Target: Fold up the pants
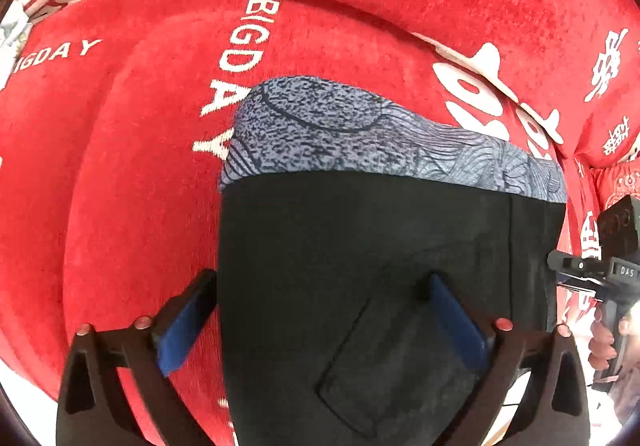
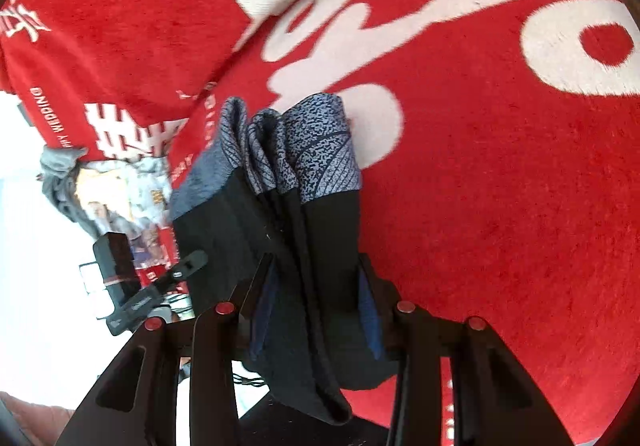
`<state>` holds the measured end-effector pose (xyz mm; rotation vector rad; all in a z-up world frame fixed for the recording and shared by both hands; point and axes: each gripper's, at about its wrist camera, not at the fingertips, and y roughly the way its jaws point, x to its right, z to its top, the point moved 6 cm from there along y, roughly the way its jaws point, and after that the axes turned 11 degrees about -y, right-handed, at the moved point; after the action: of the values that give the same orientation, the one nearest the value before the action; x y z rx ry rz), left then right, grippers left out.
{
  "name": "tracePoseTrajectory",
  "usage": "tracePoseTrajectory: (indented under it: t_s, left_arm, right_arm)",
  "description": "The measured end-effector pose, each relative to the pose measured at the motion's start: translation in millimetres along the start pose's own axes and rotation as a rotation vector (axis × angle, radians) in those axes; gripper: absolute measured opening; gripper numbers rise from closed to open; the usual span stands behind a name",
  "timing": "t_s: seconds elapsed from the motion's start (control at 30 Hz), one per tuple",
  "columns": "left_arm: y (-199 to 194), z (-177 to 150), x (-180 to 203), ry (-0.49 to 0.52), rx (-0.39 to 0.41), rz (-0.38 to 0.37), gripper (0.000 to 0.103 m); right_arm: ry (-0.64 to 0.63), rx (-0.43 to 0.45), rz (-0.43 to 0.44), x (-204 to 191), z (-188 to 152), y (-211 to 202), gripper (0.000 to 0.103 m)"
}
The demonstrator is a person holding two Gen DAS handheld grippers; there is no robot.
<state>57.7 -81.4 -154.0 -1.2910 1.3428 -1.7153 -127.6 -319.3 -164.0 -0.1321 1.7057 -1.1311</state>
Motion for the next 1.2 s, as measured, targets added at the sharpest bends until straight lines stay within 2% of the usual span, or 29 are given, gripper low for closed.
tracePoseTrajectory:
  t_s: [0.07,0.13,0.37,0.53,0.67,0.77,0.97,1.07,1.13,1.2]
  left_arm:
    - [2.7,-1.3,0.8,0.000,-0.005,-0.011,0.103]
    - [0.6,-2.3,-0.9,0.003,-0.010,-0.002,0.103]
    - [-21.4,-10.2,8.8,0.063,0.030,0.139,0.103]
    - [-40.9,-23.4,14.9,0.100,0.043,0.200,0.103]
    - [-52.8,-37.1,19.3,0.092,0.008,0.209,0.103]
    - [-64.4,-47.1,25.3,0.095,0.006,0.215,0.103]
    - [-80.4,-62.4,42.4,0.152,-0.014,0.232,0.103]
    - [-85.6,-66.7,49.4,0.180,-0.019,0.263,0.103]
    - [-89.4,-68.4,52.9,0.169,-0.034,0.259,0.103]
    - [-96.4,-68.1,57.0,0.156,-0.030,0.249,0.103]
  right_arm:
    - [-0.022,-0.002,-0.041,-2.7,2.0,1.2,0.054]
    - [-0.030,-0.002,-0.076,-3.2,0.5,-1.8,0.057]
    - [-0.023,-0.019,-0.199,-12.7,-9.9,-17.3,0.060]
    - [-0.017,-0.036,-0.268,-16.6,-24.7,-29.4,0.063]
    - [0.007,-0.041,-0.340,-22.9,-36.8,-38.8,0.075]
    - [-0.010,-0.038,-0.376,-36.6,-42.4,-45.6,0.080]
    - [-0.081,-0.045,-0.453,-68.5,-45.7,-53.4,0.086]
    - [-0.111,-0.040,-0.481,-84.4,-45.8,-57.2,0.094]
    - [-0.140,-0.038,-0.508,-94.0,-45.3,-59.5,0.102]
    - [-0.192,-0.028,-0.565,-107.3,-44.8,-62.9,0.102]
